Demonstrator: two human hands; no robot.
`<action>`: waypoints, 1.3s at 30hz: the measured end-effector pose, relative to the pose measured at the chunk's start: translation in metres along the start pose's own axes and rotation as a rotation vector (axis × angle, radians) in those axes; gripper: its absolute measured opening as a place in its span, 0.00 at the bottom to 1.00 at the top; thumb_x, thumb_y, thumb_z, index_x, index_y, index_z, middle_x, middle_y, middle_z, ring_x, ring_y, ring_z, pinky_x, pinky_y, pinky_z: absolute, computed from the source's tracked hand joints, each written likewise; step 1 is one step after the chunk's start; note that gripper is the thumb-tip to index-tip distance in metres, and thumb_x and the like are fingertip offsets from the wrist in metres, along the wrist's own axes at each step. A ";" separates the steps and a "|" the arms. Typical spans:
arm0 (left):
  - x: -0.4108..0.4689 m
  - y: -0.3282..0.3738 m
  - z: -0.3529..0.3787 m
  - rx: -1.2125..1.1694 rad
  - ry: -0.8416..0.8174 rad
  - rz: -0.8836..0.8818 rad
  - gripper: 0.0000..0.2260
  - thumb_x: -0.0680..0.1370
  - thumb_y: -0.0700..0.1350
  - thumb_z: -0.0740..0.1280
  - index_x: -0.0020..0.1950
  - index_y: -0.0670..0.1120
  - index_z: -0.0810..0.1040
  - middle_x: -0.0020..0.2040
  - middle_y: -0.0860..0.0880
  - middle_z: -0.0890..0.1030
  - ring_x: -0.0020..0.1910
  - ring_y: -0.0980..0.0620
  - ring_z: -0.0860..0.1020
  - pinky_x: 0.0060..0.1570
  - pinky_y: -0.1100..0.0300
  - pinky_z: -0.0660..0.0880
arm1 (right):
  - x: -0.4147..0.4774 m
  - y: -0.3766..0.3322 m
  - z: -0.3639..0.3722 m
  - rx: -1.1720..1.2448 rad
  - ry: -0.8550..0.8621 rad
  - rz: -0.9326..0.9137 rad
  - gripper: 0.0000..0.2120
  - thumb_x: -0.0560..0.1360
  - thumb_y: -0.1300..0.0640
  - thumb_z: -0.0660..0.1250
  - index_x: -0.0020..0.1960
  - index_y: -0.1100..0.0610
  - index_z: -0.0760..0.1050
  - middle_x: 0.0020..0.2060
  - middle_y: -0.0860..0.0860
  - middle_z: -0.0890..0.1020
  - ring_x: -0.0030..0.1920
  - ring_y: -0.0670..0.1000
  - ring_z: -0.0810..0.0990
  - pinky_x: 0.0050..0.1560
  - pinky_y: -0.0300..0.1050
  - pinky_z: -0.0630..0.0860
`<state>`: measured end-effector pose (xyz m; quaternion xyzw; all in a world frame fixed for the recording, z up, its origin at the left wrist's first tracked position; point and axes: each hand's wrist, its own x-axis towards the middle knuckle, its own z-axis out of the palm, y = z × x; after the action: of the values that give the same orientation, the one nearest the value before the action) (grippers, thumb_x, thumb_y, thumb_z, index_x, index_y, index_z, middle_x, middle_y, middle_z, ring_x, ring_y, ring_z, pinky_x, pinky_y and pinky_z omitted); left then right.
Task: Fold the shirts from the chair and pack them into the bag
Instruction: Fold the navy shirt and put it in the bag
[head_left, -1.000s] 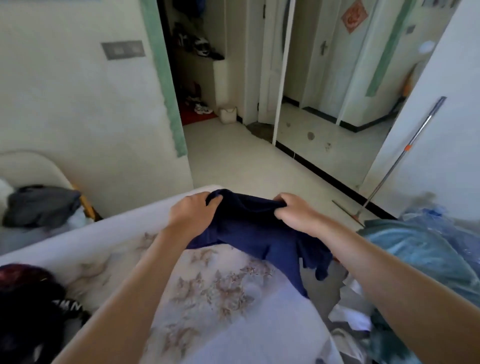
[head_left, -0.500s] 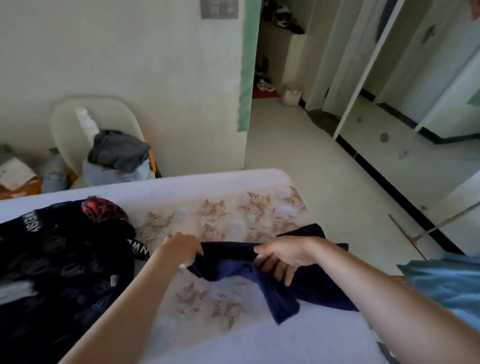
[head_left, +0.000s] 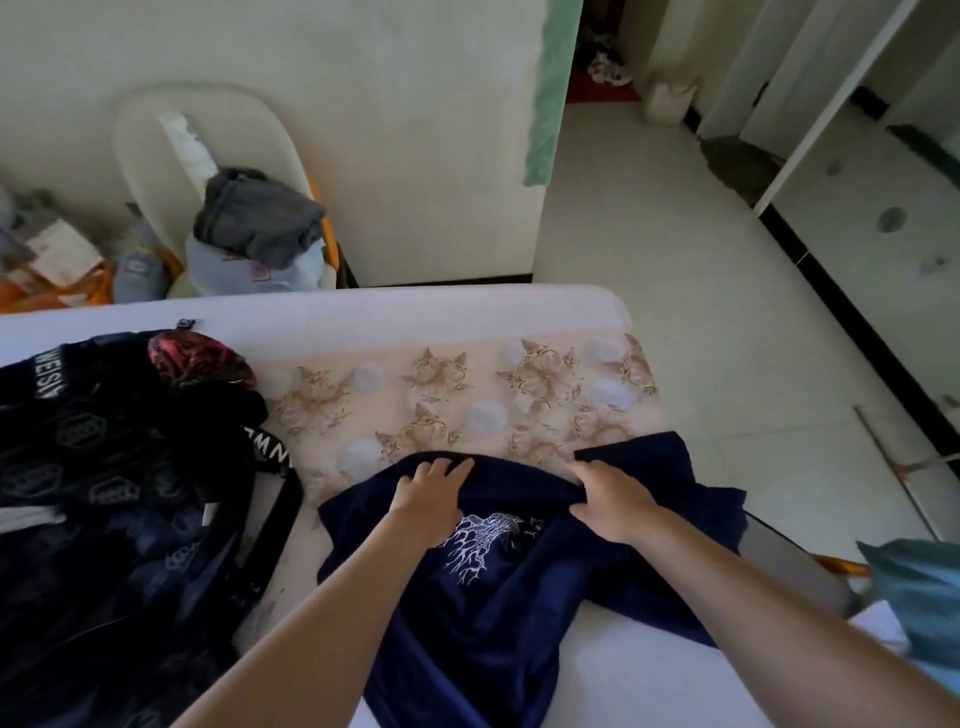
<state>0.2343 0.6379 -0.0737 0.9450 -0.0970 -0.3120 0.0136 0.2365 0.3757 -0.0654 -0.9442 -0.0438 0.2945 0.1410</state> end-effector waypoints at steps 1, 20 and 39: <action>0.001 -0.002 0.004 0.030 0.013 -0.029 0.31 0.80 0.45 0.65 0.80 0.55 0.54 0.74 0.46 0.63 0.72 0.43 0.64 0.67 0.48 0.68 | 0.001 0.000 0.005 -0.065 -0.026 -0.006 0.19 0.77 0.55 0.66 0.68 0.51 0.69 0.58 0.50 0.76 0.58 0.55 0.77 0.55 0.50 0.75; -0.013 0.007 0.031 -0.181 0.108 0.113 0.30 0.69 0.61 0.72 0.68 0.57 0.68 0.65 0.53 0.64 0.65 0.49 0.63 0.65 0.50 0.66 | 0.015 -0.033 0.015 -0.152 0.364 -0.293 0.25 0.73 0.52 0.71 0.69 0.50 0.69 0.61 0.50 0.69 0.60 0.55 0.73 0.57 0.50 0.73; -0.049 -0.070 0.024 -0.153 0.345 0.126 0.19 0.74 0.51 0.66 0.65 0.55 0.73 0.65 0.54 0.68 0.66 0.48 0.65 0.67 0.54 0.63 | 0.013 -0.050 0.061 -0.367 0.443 -0.124 0.16 0.75 0.55 0.70 0.63 0.51 0.79 0.50 0.50 0.80 0.47 0.55 0.79 0.47 0.50 0.74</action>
<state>0.1935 0.7167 -0.0703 0.9727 -0.1283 -0.1506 0.1213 0.2130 0.4400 -0.1061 -0.9907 -0.1223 0.0593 -0.0080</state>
